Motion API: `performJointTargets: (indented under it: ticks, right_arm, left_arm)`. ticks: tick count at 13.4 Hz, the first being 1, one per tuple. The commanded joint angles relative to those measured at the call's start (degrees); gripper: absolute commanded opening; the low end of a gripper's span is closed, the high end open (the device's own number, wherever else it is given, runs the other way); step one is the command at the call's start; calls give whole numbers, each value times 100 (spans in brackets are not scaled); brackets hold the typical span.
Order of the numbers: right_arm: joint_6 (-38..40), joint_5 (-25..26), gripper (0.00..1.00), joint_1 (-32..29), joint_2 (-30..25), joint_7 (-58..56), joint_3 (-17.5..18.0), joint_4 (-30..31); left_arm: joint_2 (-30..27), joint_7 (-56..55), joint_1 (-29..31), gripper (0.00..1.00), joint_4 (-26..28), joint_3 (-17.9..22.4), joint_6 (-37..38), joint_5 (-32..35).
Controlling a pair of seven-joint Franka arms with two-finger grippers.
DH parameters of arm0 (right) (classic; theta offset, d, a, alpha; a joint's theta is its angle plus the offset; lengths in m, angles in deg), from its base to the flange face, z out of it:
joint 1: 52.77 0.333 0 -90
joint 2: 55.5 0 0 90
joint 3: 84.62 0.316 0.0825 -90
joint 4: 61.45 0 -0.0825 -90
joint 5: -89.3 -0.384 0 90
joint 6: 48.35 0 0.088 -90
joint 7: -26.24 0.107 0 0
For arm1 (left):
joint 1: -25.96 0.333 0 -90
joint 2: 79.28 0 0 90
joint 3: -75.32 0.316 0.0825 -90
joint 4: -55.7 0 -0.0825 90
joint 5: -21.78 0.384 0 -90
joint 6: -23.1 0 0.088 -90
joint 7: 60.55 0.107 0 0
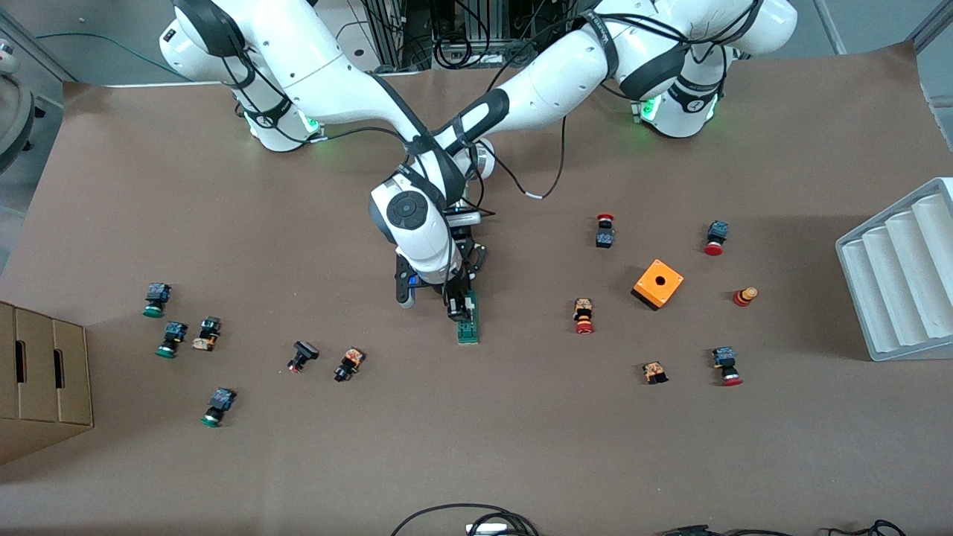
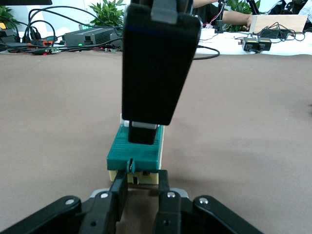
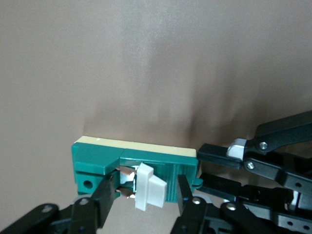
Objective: Close load switch with both arms
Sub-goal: 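Push the white handle down into the contacts with the right gripper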
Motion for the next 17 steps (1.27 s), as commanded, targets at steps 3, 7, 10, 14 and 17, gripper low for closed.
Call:
performJointTargets:
  ticks: [3,7,10,14,17]
  right_arm:
    - [-314,279,52,-5,-83,14,-3,181]
    - [-332,288,50,4,-21,14,-3,155]
    - [-288,262,46,-31,-30,22,-3,67]
    - [-270,235,43,-75,-30,93,-3,-21]
    - [-253,218,43,-137,-30,128,6,-100]
  left_arm:
    - [25,59,56,31,48,-48,77,-10]
    - [33,59,56,31,57,-48,77,-1]
    - [34,59,56,31,57,-48,77,-9]
    - [42,41,47,32,65,-48,314,8]
    - [42,41,47,33,57,-57,534,17]
